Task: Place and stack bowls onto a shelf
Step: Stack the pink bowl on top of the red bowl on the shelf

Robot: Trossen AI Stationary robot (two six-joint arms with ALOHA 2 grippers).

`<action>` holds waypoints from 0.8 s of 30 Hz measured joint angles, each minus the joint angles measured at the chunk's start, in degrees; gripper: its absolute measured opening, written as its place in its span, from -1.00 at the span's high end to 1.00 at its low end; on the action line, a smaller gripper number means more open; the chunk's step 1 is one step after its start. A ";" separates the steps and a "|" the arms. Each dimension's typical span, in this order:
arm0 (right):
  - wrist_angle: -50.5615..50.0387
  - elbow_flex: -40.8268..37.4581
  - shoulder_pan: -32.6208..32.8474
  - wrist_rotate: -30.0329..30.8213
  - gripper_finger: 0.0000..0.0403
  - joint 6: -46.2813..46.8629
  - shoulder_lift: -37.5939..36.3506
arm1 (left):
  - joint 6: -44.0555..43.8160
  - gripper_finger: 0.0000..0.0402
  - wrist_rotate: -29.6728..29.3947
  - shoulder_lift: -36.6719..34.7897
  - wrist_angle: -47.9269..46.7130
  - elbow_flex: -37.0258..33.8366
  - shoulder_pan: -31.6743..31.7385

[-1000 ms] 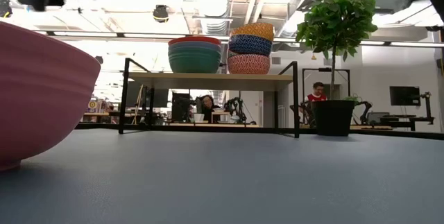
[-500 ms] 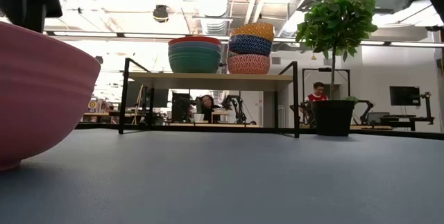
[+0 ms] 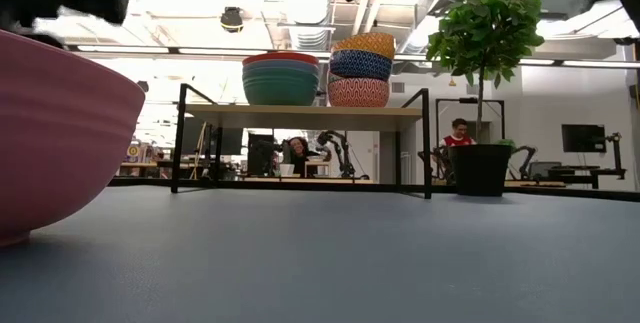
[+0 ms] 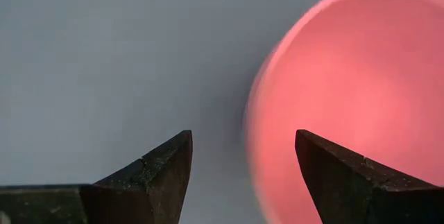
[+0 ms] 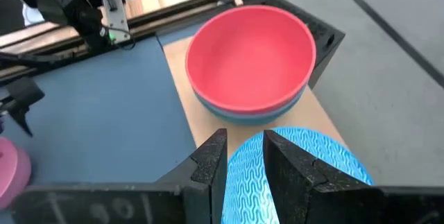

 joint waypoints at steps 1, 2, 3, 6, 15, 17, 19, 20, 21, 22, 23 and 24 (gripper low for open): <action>-0.50 0.00 0.02 0.00 0.41 0.01 0.00 | 0.10 -0.20 0.82 0.01 0.52 -1.05 -0.02; -1.06 0.00 0.04 0.00 0.41 0.01 0.00 | 0.25 -0.20 1.75 0.01 1.28 -1.99 -0.01; -1.53 0.00 0.05 0.00 0.41 0.01 0.00 | 0.37 -0.19 2.64 0.01 2.18 -2.71 0.15; -1.94 0.00 0.09 0.00 0.41 0.02 0.00 | 0.43 -0.08 5.09 0.01 2.66 -3.89 0.91; -2.18 0.00 0.09 0.00 0.41 0.44 0.00 | -2.45 0.92 7.86 -0.01 -0.84 -2.24 2.71; -2.16 0.00 0.09 0.00 0.41 0.44 0.00 | -4.61 0.96 7.33 -0.01 -3.49 -1.09 3.22; -2.08 0.00 0.09 0.00 0.41 0.45 0.00 | -5.37 0.98 6.99 -0.13 -7.42 0.82 4.02; -2.04 0.00 0.10 0.00 0.41 0.46 0.00 | -5.84 0.99 6.24 -0.40 -10.17 2.14 4.48; -1.94 0.00 0.09 0.00 0.41 0.46 0.00 | -6.35 0.99 5.37 -0.82 -13.33 3.67 4.99; -1.81 0.00 0.09 0.00 0.41 0.46 0.00 | -6.78 0.99 3.75 -1.51 -16.67 5.33 5.57; -1.69 0.00 0.09 -0.02 0.41 0.46 0.00 | -7.19 0.99 1.66 -2.20 -20.18 7.15 6.18; -1.54 0.00 0.09 -0.02 0.41 0.46 -0.05 | -7.24 1.00 -0.44 -2.93 -23.39 8.96 6.84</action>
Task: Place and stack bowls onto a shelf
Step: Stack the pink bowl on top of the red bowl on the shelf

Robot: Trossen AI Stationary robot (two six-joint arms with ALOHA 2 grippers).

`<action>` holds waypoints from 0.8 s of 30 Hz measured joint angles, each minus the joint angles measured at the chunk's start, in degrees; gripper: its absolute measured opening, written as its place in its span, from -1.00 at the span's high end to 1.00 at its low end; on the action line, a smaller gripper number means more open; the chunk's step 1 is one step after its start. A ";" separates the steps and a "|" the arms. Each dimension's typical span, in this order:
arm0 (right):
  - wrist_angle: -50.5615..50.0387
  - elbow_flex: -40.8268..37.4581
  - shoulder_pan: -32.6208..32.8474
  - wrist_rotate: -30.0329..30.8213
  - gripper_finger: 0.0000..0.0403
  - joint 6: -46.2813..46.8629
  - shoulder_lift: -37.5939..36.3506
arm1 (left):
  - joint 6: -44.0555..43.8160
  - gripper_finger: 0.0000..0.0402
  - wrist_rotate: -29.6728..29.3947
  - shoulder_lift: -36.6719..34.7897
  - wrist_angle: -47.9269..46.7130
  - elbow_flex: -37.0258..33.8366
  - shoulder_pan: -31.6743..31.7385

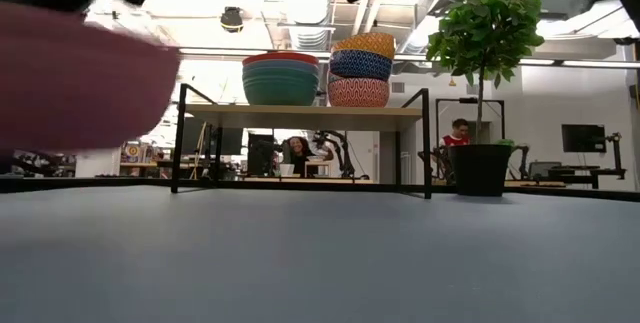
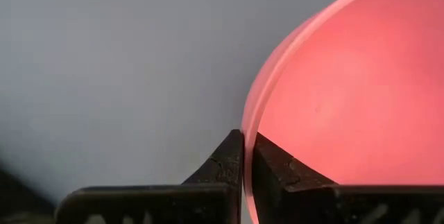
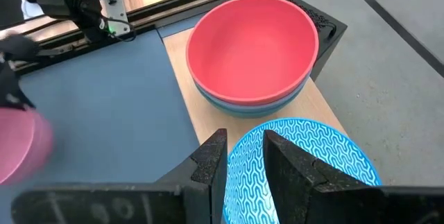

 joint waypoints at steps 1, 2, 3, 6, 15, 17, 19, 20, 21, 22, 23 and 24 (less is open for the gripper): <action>0.02 0.00 -0.02 -0.02 0.41 0.00 -0.19 | -0.06 1.00 -2.35 -0.67 -3.54 2.03 0.81; 0.06 0.00 0.01 -0.04 0.41 0.00 -0.27 | -0.24 1.00 -4.74 -1.32 -7.22 4.15 1.66; 0.24 0.05 0.17 -0.08 0.41 0.03 -0.35 | -0.70 1.00 -7.55 -1.98 -10.68 6.18 2.57; 0.59 0.26 0.68 -0.13 0.41 0.16 -0.59 | -2.86 1.00 -18.29 -3.62 -19.09 12.60 5.38; 14.15 0.20 4.36 -0.08 0.41 1.99 -0.96 | 6.47 1.00 -58.63 -4.73 -25.60 27.24 16.42; 18.03 0.20 5.61 1.41 0.41 1.99 -0.98 | 13.47 1.00 -66.27 -4.73 -21.23 28.42 19.02; 21.24 0.20 7.10 4.42 0.41 1.97 -0.98 | 22.21 1.00 -72.05 -4.70 -15.30 28.80 21.21; 22.63 0.20 7.93 6.44 0.41 1.77 -0.98 | 27.30 1.00 -74.26 -4.69 -12.06 28.83 22.06; 24.06 0.20 8.75 8.58 0.41 1.44 -0.96 | 32.21 1.00 -76.04 -4.69 -8.98 28.83 22.83; 25.66 0.20 9.54 10.68 0.41 0.79 -0.96 | 36.87 1.00 -77.46 -4.69 -6.08 28.83 23.46; 27.42 0.20 10.33 12.62 0.41 -0.11 -0.96 | 41.39 1.00 -78.64 -4.69 -3.21 28.83 24.04; 29.12 0.20 11.11 14.21 0.41 -1.17 -0.96 | 45.02 1.00 -79.43 -4.69 -0.47 28.83 24.54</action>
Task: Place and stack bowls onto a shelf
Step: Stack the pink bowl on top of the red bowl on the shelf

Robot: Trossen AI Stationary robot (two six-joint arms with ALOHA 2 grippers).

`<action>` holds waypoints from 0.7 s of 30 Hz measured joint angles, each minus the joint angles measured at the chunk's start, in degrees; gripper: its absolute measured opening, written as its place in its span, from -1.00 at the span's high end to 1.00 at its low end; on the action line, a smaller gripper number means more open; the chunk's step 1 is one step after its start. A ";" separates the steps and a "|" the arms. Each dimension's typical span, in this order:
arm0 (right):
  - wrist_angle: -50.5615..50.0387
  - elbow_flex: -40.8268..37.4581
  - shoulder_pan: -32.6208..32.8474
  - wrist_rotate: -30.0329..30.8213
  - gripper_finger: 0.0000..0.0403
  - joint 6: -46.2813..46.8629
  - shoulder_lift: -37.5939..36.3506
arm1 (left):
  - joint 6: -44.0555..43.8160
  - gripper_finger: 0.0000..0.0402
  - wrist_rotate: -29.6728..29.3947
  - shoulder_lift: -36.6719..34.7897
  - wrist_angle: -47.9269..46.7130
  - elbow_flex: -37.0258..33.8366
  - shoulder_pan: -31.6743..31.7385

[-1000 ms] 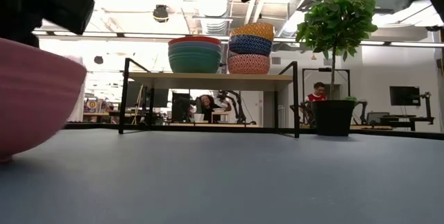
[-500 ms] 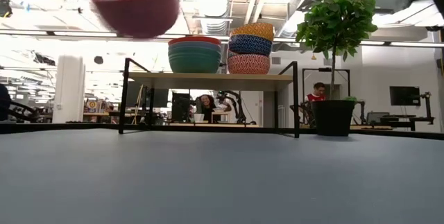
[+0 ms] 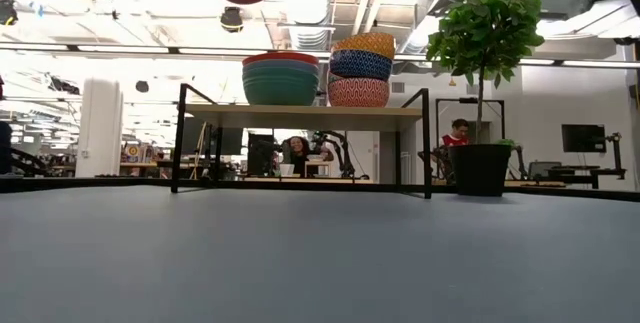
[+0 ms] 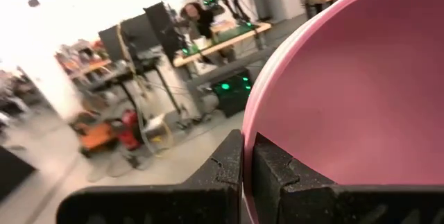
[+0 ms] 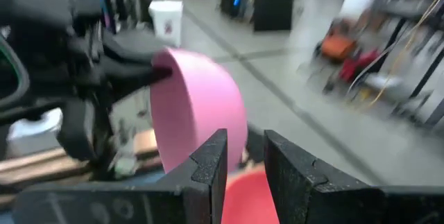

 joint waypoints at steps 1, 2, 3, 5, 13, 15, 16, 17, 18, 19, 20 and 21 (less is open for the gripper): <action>1.52 0.00 0.80 1.26 0.41 -1.17 -0.02 | 3.33 1.00 -0.40 0.00 2.24 0.00 0.50; 3.02 0.00 1.53 2.37 0.41 -2.40 -0.02 | 6.33 1.00 -0.43 0.00 4.10 0.00 0.97; 4.17 0.00 2.20 3.31 0.41 -3.50 -0.01 | 8.92 1.00 -0.40 0.00 5.77 0.01 1.40; 5.58 0.00 3.35 5.05 0.41 -5.06 -0.02 | 12.91 1.00 -0.09 0.00 8.58 0.02 2.05; 5.54 -0.11 5.09 6.47 0.41 -4.19 1.01 | 38.90 1.00 14.16 -1.01 31.61 0.02 3.50; 5.73 -0.09 5.56 7.14 0.41 -4.01 1.03 | 47.50 1.00 15.44 -0.98 39.20 0.02 3.94; 6.03 0.00 5.82 8.15 0.41 -3.61 1.03 | 51.49 1.00 15.84 -0.98 42.54 0.02 4.26; 6.21 0.07 6.01 9.26 0.41 -3.32 1.03 | 54.84 1.00 16.44 -1.01 45.59 0.02 4.68; 6.15 0.07 6.27 10.60 0.41 -3.34 1.05 | 57.86 1.00 17.07 -1.01 47.93 0.02 5.05; 6.14 0.07 6.52 12.08 0.41 -3.38 1.09 | 60.10 1.00 17.66 -1.01 49.72 0.02 5.41; 6.12 0.07 6.69 13.51 0.41 -3.60 1.15 | 61.88 1.00 18.22 -0.99 51.24 0.00 5.70; 5.98 0.07 6.92 14.81 0.41 -3.76 1.18 | 63.08 1.00 18.89 -0.98 52.37 0.00 5.97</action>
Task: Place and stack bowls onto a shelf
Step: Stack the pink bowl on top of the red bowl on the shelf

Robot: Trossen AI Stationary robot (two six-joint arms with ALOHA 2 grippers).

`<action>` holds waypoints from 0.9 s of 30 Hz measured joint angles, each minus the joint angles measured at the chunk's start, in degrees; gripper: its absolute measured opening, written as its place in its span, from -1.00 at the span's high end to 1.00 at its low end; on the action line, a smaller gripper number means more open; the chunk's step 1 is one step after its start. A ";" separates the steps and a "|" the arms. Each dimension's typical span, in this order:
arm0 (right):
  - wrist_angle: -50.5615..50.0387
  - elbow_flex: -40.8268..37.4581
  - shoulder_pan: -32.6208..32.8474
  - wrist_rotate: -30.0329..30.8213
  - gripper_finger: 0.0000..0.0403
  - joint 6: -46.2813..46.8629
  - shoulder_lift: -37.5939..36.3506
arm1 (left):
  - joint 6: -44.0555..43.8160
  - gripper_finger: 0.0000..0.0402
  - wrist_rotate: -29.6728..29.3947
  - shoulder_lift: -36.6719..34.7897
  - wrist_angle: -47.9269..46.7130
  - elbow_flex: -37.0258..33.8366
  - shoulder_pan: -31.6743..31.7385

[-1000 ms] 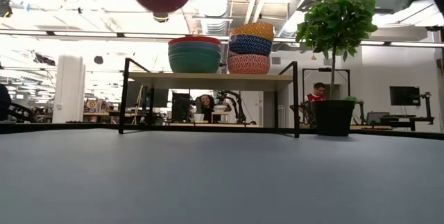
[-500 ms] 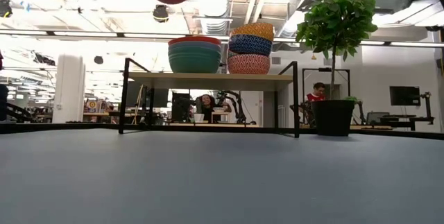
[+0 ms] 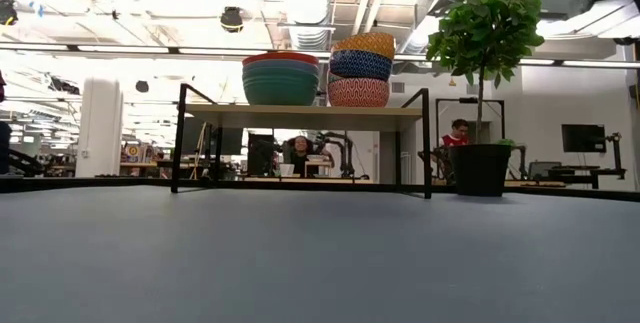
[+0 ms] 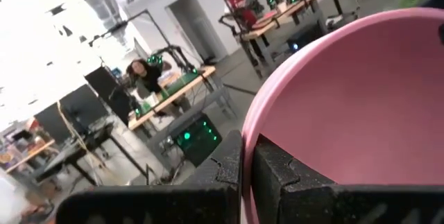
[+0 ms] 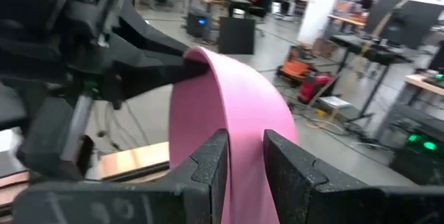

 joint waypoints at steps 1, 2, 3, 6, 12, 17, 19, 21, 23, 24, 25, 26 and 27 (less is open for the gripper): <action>-0.06 0.00 0.02 1.08 0.41 -0.07 0.00 | 0.67 1.00 0.74 0.00 0.81 0.00 0.19; -0.16 0.00 -0.04 1.64 0.41 -0.08 -0.01 | 1.22 1.00 1.57 0.00 1.47 0.00 0.33; -0.44 0.00 -0.08 1.78 0.41 -0.08 -0.04 | 1.79 1.00 2.37 0.00 1.88 0.00 0.55; -2.14 0.00 -0.69 1.82 0.41 -0.04 -0.04 | 3.79 1.00 3.69 0.13 3.41 0.00 1.42; -4.71 -0.02 -2.09 6.32 0.41 -0.02 0.02 | 3.92 1.00 7.39 0.15 4.32 0.00 1.93; -5.94 -0.09 -3.63 7.18 0.54 0.19 0.17 | 3.60 1.00 10.57 0.15 4.32 0.00 2.00; -5.83 -0.09 -4.06 7.78 0.69 0.30 0.15 | 3.60 1.00 11.65 0.15 4.35 0.00 1.98; -5.91 -0.09 -4.38 8.49 0.86 0.14 0.15 | 3.44 0.99 12.88 0.18 4.34 0.00 2.04; -5.91 -0.15 -4.54 8.53 0.87 -0.09 0.32 | 2.93 0.97 13.81 0.22 4.09 0.00 2.43; -5.79 -0.15 -4.74 8.61 0.87 -0.08 0.33 | 2.42 0.95 14.75 0.20 4.13 0.00 2.53; -5.64 -0.15 -4.91 8.35 0.87 -0.05 0.33 | 2.02 0.91 16.05 0.14 4.27 0.00 2.63; -5.65 -0.15 -5.10 7.81 0.87 0.02 0.32 | 1.75 0.87 17.41 0.11 4.29 0.05 2.81; -5.76 -0.15 -5.15 7.50 0.87 0.09 0.30 | 1.36 0.82 18.59 0.09 4.20 0.07 2.90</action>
